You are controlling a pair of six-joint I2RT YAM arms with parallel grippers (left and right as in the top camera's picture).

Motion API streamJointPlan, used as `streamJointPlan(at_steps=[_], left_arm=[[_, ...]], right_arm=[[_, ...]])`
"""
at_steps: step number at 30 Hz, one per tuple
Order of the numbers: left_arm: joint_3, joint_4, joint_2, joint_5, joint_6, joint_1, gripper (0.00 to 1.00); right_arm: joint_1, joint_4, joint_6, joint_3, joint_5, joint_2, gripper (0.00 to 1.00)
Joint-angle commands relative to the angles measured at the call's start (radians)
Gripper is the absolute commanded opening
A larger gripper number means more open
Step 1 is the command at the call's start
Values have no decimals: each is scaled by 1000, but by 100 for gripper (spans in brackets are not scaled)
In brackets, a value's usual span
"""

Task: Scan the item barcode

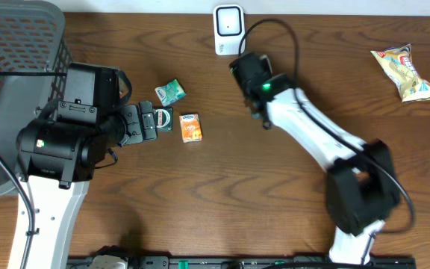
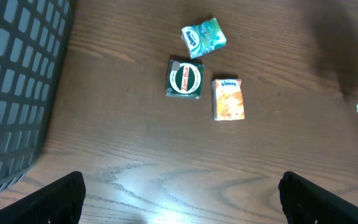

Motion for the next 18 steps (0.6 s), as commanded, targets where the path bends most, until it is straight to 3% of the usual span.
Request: streamJointPlan(at_steps=[1,8,11,17,18], left_arm=[[11,0,-2,-9,2,-2,98],[11,0,-2,-9,2,-2,98],[11,0,-2,-9,2,-2,98],[11,0,-2,-9,2,-2,98],[11,0,-2,-9,2,-2,98]], right_arm=[[18,-14,-17,-8,198,91,1],[76,-71,10,-6,142,125,12],[113,-84,10,-1,27,105,35],[144,-141,101,79,-140,40,36],[137,-156,108,107,-139,18,42]])
